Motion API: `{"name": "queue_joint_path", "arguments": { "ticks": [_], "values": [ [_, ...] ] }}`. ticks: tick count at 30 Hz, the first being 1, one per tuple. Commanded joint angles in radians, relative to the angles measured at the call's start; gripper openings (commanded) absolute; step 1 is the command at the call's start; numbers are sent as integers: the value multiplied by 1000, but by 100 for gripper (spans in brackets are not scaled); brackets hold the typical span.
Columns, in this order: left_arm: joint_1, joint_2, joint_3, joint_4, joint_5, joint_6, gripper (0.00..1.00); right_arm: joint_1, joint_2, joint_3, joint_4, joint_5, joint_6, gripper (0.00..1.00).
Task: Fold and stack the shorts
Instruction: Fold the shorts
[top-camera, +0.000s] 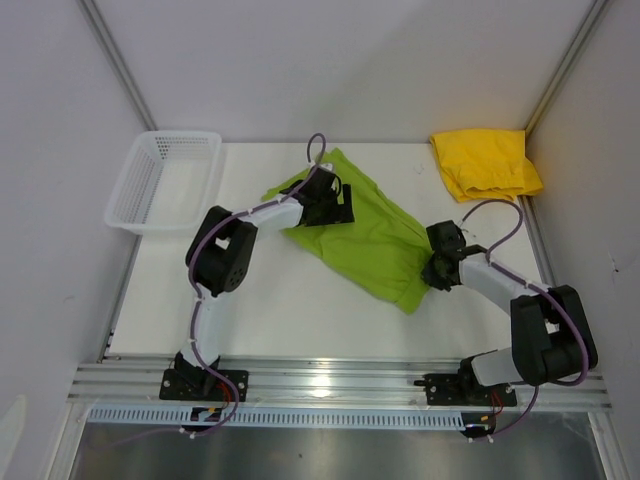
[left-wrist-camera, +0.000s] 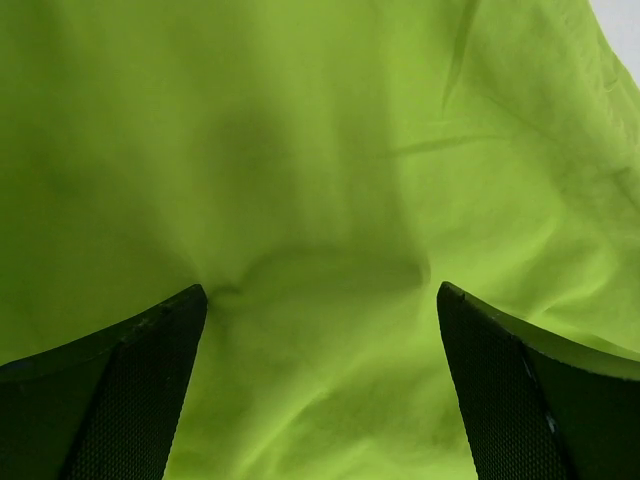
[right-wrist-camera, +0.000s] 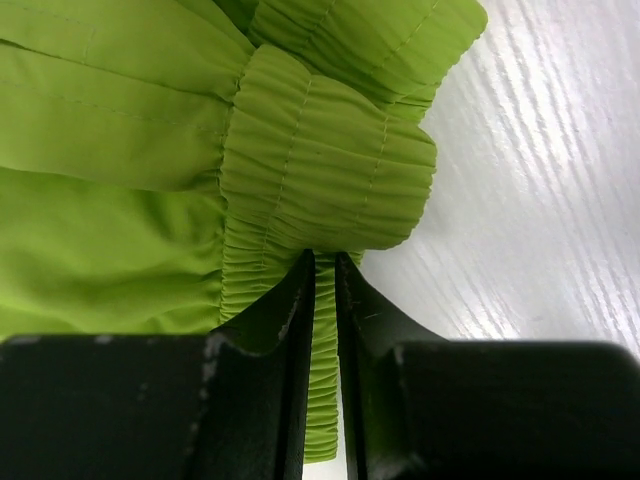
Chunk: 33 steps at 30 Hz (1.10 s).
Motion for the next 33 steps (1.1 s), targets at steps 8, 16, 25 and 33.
{"name": "queue_joint_path", "arguments": {
  "ticks": [8, 16, 25, 33],
  "values": [
    [72, -92, -241, 62, -69, -110, 99, 69, 153, 161, -32, -35, -201, 15],
    [74, -310, -586, 166, -151, -196, 99, 54, 241, 324, -68, -70, -340, 21],
    [75, -603, -681, 73, -237, -151, 99, -3, 42, 235, 82, -320, -353, 82],
    [46, -715, -512, -125, -245, -81, 99, -167, -30, 63, 301, -697, -337, 89]
  ]
}}
